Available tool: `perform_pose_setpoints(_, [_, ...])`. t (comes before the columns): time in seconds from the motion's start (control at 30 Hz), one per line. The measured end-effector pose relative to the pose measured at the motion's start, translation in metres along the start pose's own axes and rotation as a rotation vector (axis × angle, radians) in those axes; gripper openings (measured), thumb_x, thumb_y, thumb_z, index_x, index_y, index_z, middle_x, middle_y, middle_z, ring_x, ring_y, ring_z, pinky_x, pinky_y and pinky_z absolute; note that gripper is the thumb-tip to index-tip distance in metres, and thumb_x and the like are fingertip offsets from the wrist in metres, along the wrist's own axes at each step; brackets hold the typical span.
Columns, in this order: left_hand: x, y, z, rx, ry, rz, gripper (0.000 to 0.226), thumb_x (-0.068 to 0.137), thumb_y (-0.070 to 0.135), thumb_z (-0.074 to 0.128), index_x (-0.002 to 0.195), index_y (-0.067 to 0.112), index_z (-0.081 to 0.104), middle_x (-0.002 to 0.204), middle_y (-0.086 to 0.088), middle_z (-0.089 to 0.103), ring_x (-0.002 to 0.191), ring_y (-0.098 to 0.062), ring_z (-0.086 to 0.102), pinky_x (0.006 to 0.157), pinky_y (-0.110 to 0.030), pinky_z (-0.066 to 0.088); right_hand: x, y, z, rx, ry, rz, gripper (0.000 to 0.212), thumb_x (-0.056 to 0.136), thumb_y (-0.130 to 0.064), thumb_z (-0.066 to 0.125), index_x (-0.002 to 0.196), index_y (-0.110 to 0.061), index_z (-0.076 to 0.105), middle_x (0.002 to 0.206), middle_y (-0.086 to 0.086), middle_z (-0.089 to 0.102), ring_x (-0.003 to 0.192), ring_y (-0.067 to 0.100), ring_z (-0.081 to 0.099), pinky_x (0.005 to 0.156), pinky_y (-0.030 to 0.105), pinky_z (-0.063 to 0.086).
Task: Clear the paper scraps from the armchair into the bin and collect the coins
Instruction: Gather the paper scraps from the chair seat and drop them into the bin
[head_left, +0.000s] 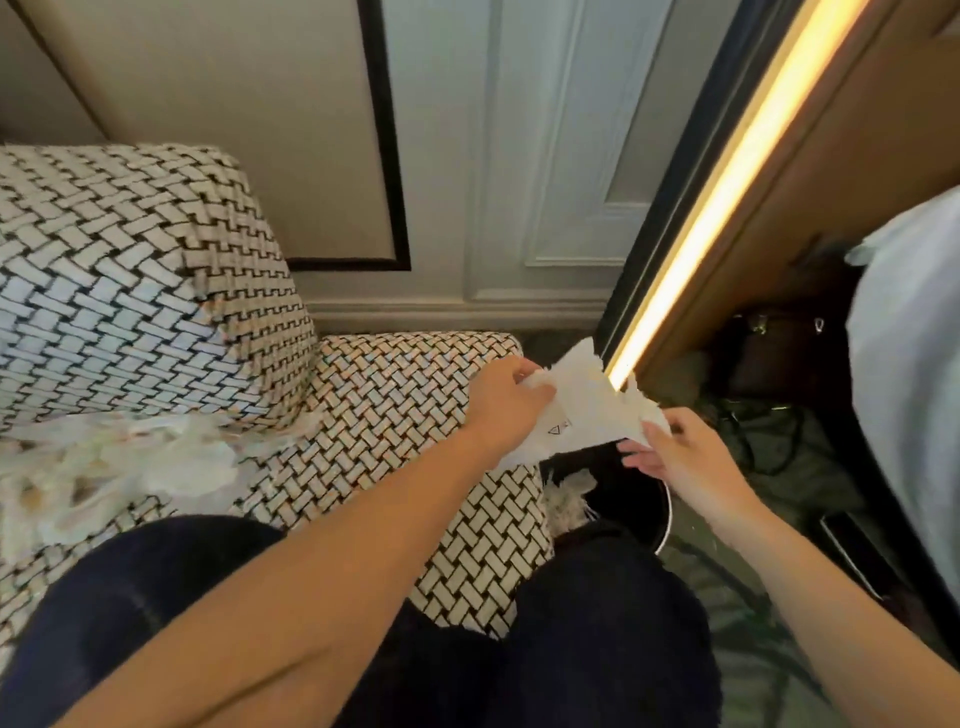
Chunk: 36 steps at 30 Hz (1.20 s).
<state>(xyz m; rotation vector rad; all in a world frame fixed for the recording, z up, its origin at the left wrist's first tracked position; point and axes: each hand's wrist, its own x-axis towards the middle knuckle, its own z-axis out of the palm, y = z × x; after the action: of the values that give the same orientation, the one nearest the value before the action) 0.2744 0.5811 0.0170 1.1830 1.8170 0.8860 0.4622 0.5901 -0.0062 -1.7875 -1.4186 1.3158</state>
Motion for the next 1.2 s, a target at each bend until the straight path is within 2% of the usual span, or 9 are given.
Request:
perform_pose_setpoints(0.17, [0.022, 0.01, 0.056, -0.316, -0.107, -0.206, 0.027, 0.09, 0.02, 0.058, 0.116, 0.014, 0.06, 0.109, -0.001, 0.058, 0.1, -0.017, 0.055, 0.07, -0.023, 0.046, 0.028, 0.054, -0.012, -0.027, 0.017, 0.164, 0.021, 0.098, -0.02, 0.045, 0.111, -0.004, 0.049, 0.094, 0.011, 0.069, 0.075, 0.019, 0.067, 0.07, 0.032, 0.051])
perform_pose_setpoints(0.27, [0.027, 0.007, 0.076, -0.536, -0.175, -0.389, 0.025, 0.091, 0.014, 0.057, 0.116, 0.013, 0.059, 0.109, -0.005, 0.06, 0.103, -0.024, 0.057, 0.086, -0.036, 0.05, 0.033, 0.073, -0.012, -0.053, -0.002, 0.227, 0.027, 0.098, -0.022, 0.044, 0.115, -0.001, 0.049, 0.091, 0.007, 0.069, 0.076, 0.02, 0.067, 0.07, 0.034, 0.05])
perform_pose_setpoints(0.37, [0.031, -0.001, 0.093, -0.68, -0.222, -0.59, 0.028, 0.09, 0.011, 0.058, 0.118, 0.008, 0.056, 0.116, -0.01, 0.06, 0.107, -0.028, 0.057, 0.095, -0.044, 0.048, 0.037, 0.085, -0.011, -0.006, -0.037, 0.305, 0.031, 0.098, -0.023, 0.045, 0.119, -0.001, 0.048, 0.104, 0.014, 0.067, 0.085, 0.023, 0.063, 0.069, 0.031, 0.046])
perform_pose_setpoints(0.5, [0.031, -0.014, 0.097, -0.766, -0.277, -0.726, 0.034, 0.09, 0.014, 0.06, 0.122, 0.007, 0.051, 0.121, -0.011, 0.059, 0.101, -0.026, 0.058, 0.082, -0.04, 0.049, 0.041, 0.088, -0.009, -0.081, -0.151, 0.283, 0.04, 0.096, -0.027, 0.051, 0.134, -0.015, 0.045, 0.112, 0.004, 0.06, 0.099, 0.019, 0.061, 0.088, 0.033, 0.047])
perform_pose_setpoints(0.6, [0.031, -0.018, 0.095, -0.715, -0.308, -0.717, 0.036, 0.091, 0.017, 0.057, 0.125, 0.009, 0.049, 0.117, -0.005, 0.057, 0.102, -0.02, 0.053, 0.076, -0.032, 0.046, 0.044, 0.089, -0.009, -0.107, -0.163, 0.253, 0.047, 0.095, -0.026, 0.052, 0.14, -0.017, 0.04, 0.11, -0.001, 0.058, 0.103, 0.019, 0.061, 0.092, 0.034, 0.048])
perform_pose_setpoints(0.77, [0.029, -0.019, 0.09, -0.593, -0.367, -0.695, 0.047, 0.095, 0.022, 0.05, 0.138, 0.009, 0.038, 0.138, -0.006, 0.046, 0.129, -0.022, 0.039, 0.105, -0.037, 0.033, 0.039, 0.085, -0.013, -0.128, -0.143, 0.212, 0.035, 0.094, -0.022, 0.052, 0.129, -0.017, 0.052, 0.109, 0.004, 0.065, 0.097, 0.018, 0.064, 0.089, 0.033, 0.049])
perform_pose_setpoints(0.83, [0.024, -0.016, 0.084, -0.567, -0.398, -0.677, 0.049, 0.096, 0.022, 0.047, 0.141, 0.01, 0.035, 0.142, -0.008, 0.043, 0.133, -0.023, 0.037, 0.108, -0.037, 0.031, 0.035, 0.079, -0.015, -0.134, -0.132, 0.198, 0.029, 0.094, -0.021, 0.052, 0.123, -0.016, 0.056, 0.109, 0.006, 0.066, 0.095, 0.017, 0.066, 0.087, 0.033, 0.049])
perform_pose_setpoints(1.07, [0.001, 0.0, 0.042, -0.507, -0.401, -0.519, 0.039, 0.098, 0.022, 0.042, 0.135, 0.011, 0.046, 0.131, -0.006, 0.056, 0.121, -0.021, 0.05, 0.103, -0.037, 0.036, 0.016, 0.03, -0.017, -0.151, -0.1, 0.074, 0.018, 0.093, -0.019, 0.054, 0.108, -0.019, 0.064, 0.104, 0.001, 0.069, 0.09, 0.013, 0.067, 0.093, 0.034, 0.049])
perform_pose_setpoints(1.2, [-0.023, 0.008, 0.0, -0.514, -0.381, -0.422, 0.037, 0.099, 0.019, 0.037, 0.135, 0.013, 0.046, 0.131, -0.006, 0.056, 0.12, -0.021, 0.051, 0.107, -0.04, 0.036, -0.007, -0.016, -0.007, -0.162, -0.125, -0.056, 0.018, 0.093, -0.02, 0.056, 0.109, -0.018, 0.064, 0.104, -0.002, 0.067, 0.087, 0.006, 0.066, 0.076, 0.018, 0.047])
